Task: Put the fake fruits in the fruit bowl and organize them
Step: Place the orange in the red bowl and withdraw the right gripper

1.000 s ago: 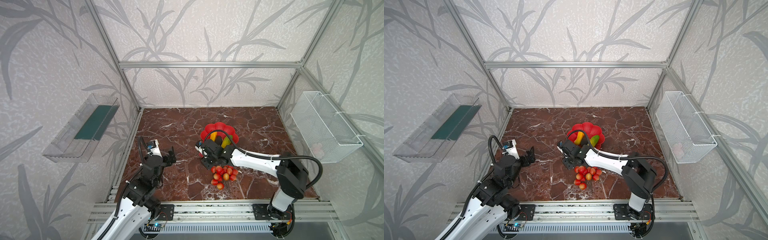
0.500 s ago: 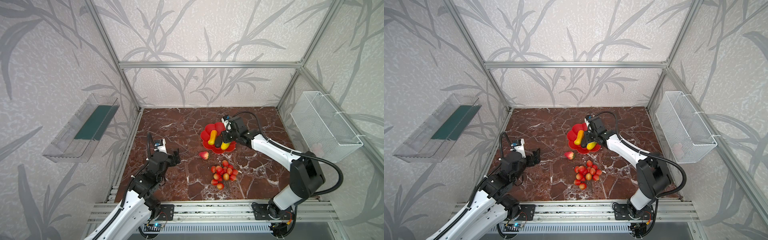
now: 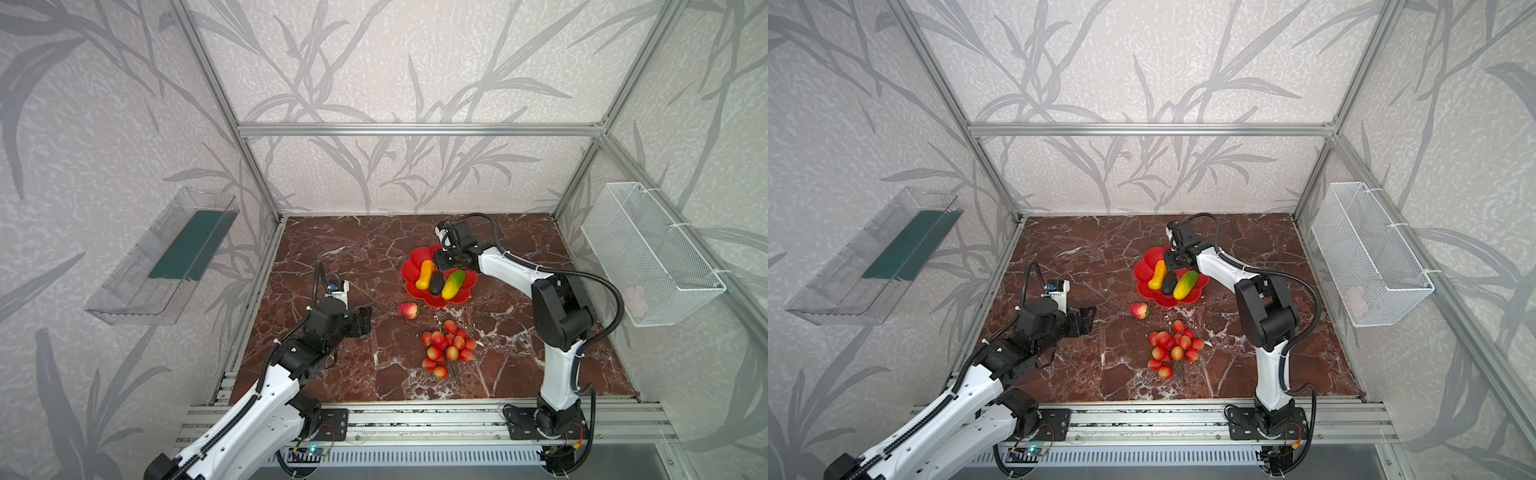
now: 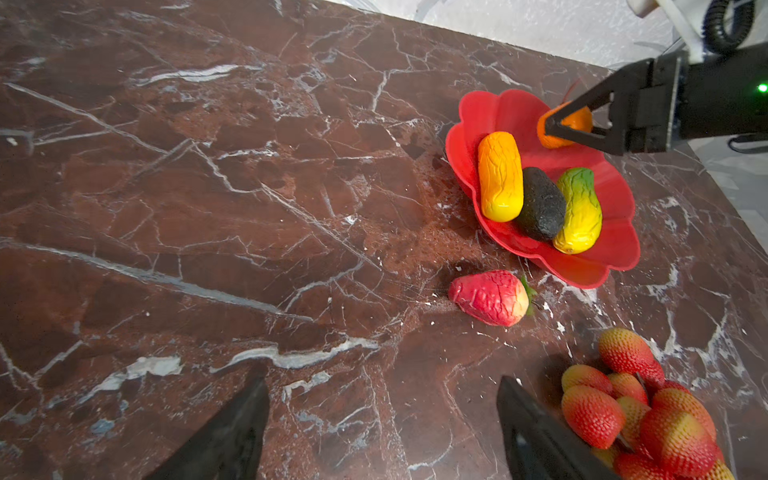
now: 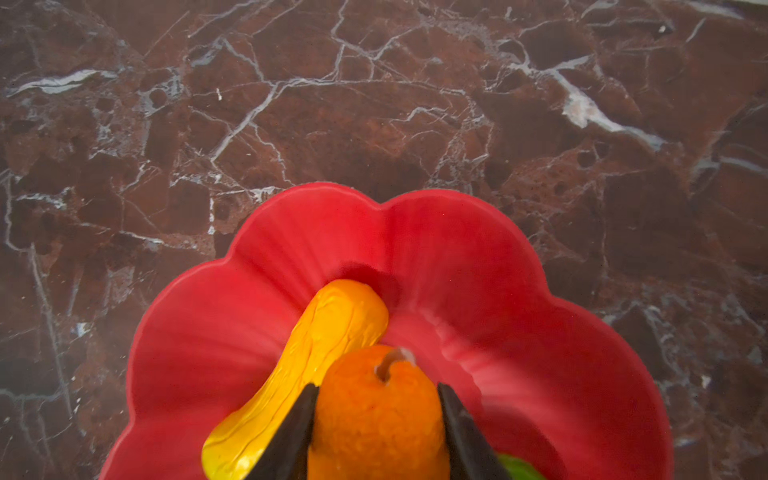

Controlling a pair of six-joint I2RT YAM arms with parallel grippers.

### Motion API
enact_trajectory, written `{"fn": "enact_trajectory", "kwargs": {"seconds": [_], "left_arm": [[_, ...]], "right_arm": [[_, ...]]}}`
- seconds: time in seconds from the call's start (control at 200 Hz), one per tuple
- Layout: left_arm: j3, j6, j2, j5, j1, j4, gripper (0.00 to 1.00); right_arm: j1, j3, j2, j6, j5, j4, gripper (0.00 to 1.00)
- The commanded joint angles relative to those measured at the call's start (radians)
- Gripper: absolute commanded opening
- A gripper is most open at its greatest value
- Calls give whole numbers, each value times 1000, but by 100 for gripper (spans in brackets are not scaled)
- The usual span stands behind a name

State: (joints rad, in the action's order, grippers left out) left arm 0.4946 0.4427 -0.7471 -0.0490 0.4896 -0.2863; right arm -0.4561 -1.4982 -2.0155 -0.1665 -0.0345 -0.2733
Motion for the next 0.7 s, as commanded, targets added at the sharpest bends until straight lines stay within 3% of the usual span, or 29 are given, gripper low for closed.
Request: {"fn": "enact_trajectory", "kwargs": {"seconds": [0.0,0.13,0.34,0.51,0.7], "left_arm": [[10,-15,-1,53,-2,-25,85],[5,-12,-19,89,-2,4,84],[44,-26,-132,162,1,18,79],[71,-57,-217,195,18,68,78],[114,-116,-325,223,64,130,78]], "right_arm": [[30,-43,-50,1,10,-11,36],[35,-78,-94,2,10,-29,43],[39,-62,-42,-12,-25,-38,70],[52,75,154,-31,-21,21,81],[53,373,460,-87,-40,123,91]]}}
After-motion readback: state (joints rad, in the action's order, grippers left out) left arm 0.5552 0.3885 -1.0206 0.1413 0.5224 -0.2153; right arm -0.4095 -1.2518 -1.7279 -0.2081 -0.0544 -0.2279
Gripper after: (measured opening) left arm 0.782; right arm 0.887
